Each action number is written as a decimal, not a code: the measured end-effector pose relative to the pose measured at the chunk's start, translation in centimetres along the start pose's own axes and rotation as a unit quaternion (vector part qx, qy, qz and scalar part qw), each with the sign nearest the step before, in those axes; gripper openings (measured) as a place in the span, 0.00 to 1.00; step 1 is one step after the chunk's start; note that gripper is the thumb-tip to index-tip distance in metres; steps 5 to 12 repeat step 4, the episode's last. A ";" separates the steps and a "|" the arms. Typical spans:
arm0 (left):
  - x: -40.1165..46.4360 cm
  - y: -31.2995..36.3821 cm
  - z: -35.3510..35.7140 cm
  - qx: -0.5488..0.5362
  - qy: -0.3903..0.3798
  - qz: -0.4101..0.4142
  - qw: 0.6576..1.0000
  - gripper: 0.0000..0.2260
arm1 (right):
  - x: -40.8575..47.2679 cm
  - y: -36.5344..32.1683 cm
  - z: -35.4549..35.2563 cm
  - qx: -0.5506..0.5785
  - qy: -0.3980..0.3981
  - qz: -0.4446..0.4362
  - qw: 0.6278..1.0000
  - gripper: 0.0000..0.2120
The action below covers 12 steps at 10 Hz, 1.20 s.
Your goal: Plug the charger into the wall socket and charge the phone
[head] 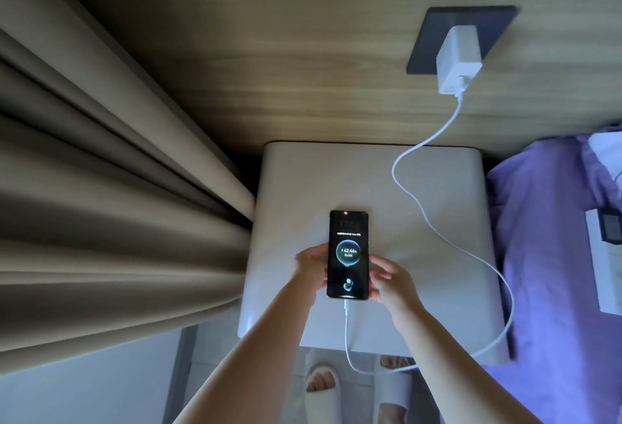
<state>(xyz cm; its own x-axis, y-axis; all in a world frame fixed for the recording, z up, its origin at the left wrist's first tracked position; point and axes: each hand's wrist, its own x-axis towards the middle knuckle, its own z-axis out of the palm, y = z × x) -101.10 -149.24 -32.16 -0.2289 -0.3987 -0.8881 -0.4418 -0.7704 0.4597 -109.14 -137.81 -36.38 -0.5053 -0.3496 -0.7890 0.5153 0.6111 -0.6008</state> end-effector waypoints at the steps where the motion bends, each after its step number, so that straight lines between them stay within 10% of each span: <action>1: -0.1 -0.2 -0.3 0.010 0.000 0.010 1.000 0.08 | 0.0 0.0 0.1 -0.034 0.009 -0.007 0.999 0.19; 4: -1.3 -1.7 -2.5 0.211 0.009 0.009 0.977 0.18 | -2.8 -1.0 -0.9 -0.175 0.032 -0.039 0.983 0.15; 12: -1.3 -1.7 -2.5 0.211 0.009 0.009 0.977 0.18 | -2.8 -1.0 -0.9 -0.175 0.032 -0.039 0.983 0.15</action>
